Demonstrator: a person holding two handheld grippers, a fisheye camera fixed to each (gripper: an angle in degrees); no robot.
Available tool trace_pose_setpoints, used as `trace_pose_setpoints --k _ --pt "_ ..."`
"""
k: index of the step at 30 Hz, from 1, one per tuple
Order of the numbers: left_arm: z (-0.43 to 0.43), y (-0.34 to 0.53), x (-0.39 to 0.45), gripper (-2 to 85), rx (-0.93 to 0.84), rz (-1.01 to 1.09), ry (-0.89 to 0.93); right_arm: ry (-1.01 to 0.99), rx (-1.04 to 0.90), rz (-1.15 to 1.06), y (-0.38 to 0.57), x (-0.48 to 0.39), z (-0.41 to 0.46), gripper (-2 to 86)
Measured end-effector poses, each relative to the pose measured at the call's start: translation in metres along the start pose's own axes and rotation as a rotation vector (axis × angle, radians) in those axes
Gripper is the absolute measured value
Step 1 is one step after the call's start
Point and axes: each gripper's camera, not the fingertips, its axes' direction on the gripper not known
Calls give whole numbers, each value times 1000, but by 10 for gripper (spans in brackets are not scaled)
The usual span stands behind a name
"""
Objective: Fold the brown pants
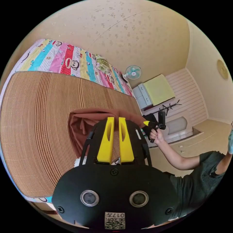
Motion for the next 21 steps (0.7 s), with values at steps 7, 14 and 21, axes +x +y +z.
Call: trace_pose_setpoints --k 7,14,21 --pt "61 141 -98 63 -167 -430 -123 12 -317 487 139 136 81 30" --pt "56 129 -145 110 -102 -513 -98 -15 -229 494 84 179 54 116" --pt "113 29 -206 134 -198 -436 -115 -36 -221 447 -22 232 71 181"
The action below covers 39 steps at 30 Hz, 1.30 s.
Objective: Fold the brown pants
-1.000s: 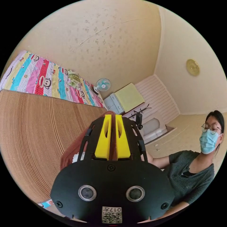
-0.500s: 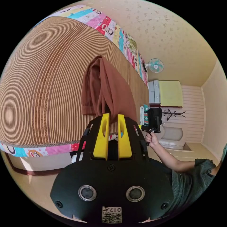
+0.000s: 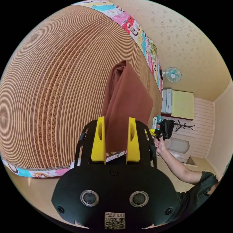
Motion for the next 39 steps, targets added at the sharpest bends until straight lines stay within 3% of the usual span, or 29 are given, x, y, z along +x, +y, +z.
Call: trace_pose_setpoints --k 3,6,10,14,17,23,28,33,39 --pt "41 -19 -2 125 -112 -28 -50 -25 -75 2 -31 11 18 163" --pt "41 -10 -1 92 -32 -35 -100 19 -94 6 -39 9 23 129" --pt "22 16 -19 54 29 -40 -9 -35 -159 -2 -34 -10 59 108" --pt "-25 56 -69 61 81 -131 -170 13 -328 -66 -41 -57 151 104" --pt "-85 88 -123 82 203 -245 -258 -15 -372 -43 -56 -88 223 106" --pt "-228 224 -187 100 694 -536 -331 -91 -428 -33 -97 -173 370 108" --pt "-220 313 -196 101 695 -614 -375 -37 -459 -41 -129 -246 442 101" --pt "-141 358 -204 100 519 -675 -321 -5 -351 -124 -119 -271 402 65" --pt "-86 337 -191 94 432 -564 -229 80 -299 -189 -37 -235 251 15"
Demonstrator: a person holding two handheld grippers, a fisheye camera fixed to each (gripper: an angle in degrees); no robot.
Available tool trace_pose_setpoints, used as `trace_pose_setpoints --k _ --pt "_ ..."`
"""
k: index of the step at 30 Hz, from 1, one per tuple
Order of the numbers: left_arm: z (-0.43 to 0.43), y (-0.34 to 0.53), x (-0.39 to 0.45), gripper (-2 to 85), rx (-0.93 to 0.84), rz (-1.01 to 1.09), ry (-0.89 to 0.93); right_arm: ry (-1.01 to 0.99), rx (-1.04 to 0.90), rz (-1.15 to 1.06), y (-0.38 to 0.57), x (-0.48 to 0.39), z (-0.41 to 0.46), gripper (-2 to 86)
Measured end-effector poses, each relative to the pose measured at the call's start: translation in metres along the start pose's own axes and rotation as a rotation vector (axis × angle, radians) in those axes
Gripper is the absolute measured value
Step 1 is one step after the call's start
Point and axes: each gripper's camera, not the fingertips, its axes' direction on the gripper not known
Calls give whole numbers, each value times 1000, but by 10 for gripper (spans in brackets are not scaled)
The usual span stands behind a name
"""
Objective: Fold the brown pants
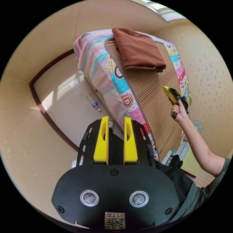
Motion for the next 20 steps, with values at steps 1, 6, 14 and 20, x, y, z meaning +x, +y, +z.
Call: trace_pose_setpoints --k 1,6,14,20 --pt "3 -2 7 92 -2 31 -2 37 1 26 38 7 -27 12" --pt "30 -30 88 82 -33 346 41 188 134 188 214 5 -145 6" --pt "81 -23 215 55 -95 725 122 291 744 451 534 -49 -265 9" --pt "136 33 298 9 -238 899 282 94 1046 721 711 -39 -210 30"
